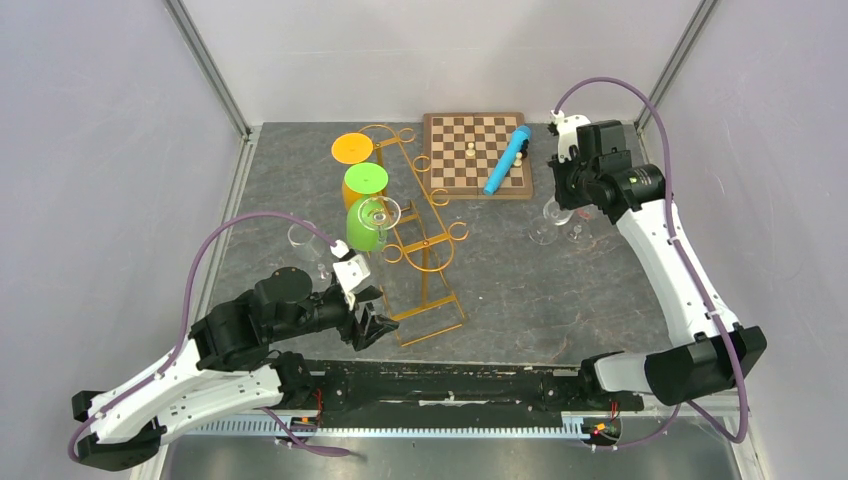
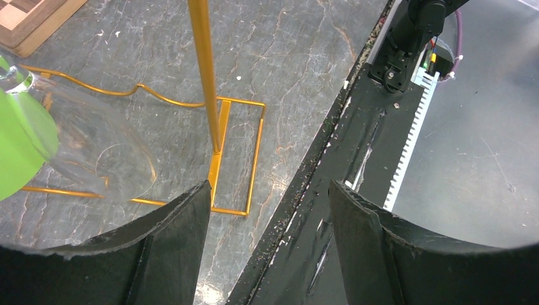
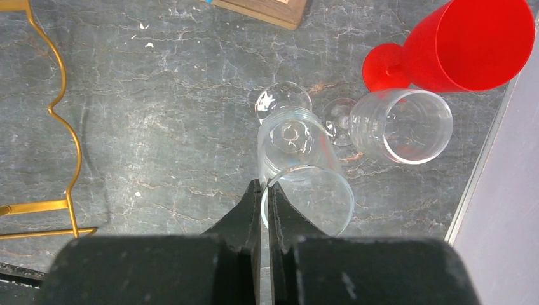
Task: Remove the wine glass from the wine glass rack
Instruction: Place the wine glass at the center of the board.
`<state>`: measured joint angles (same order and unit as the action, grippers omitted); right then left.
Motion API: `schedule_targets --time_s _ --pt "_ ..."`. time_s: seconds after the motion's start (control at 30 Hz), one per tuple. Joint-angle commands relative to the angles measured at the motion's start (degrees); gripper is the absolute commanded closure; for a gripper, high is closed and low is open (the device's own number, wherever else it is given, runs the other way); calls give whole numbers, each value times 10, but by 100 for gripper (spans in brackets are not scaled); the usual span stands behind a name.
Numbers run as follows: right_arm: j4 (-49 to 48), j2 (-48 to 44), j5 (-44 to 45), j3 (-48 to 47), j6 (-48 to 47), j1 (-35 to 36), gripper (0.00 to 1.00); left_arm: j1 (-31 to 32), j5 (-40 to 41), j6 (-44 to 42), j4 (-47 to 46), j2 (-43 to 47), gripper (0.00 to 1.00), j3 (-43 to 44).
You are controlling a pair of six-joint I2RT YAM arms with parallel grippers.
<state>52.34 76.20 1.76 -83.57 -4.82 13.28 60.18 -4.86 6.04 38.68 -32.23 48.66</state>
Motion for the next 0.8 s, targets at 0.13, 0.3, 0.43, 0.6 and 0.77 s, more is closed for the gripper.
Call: schedule_targets --time_s 0.13,0.3,0.43,0.6,0.77 --pt "-11 2 35 -21 -13 -2 100 -2 5 27 -30 5 26 -2" --pt "-11 5 48 -20 -15 -2 100 -2 8 27 -29 8 26 -3" --pt "-11 11 43 -16 -14 -2 100 -2 10 27 -29 10 26 -3" --pt "-12 11 29 -10 -15 -2 100 -2 13 27 -29 10 26 -4" --pt "-8 13 20 -23 -13 -2 100 -2 16 27 -29 10 26 -4"
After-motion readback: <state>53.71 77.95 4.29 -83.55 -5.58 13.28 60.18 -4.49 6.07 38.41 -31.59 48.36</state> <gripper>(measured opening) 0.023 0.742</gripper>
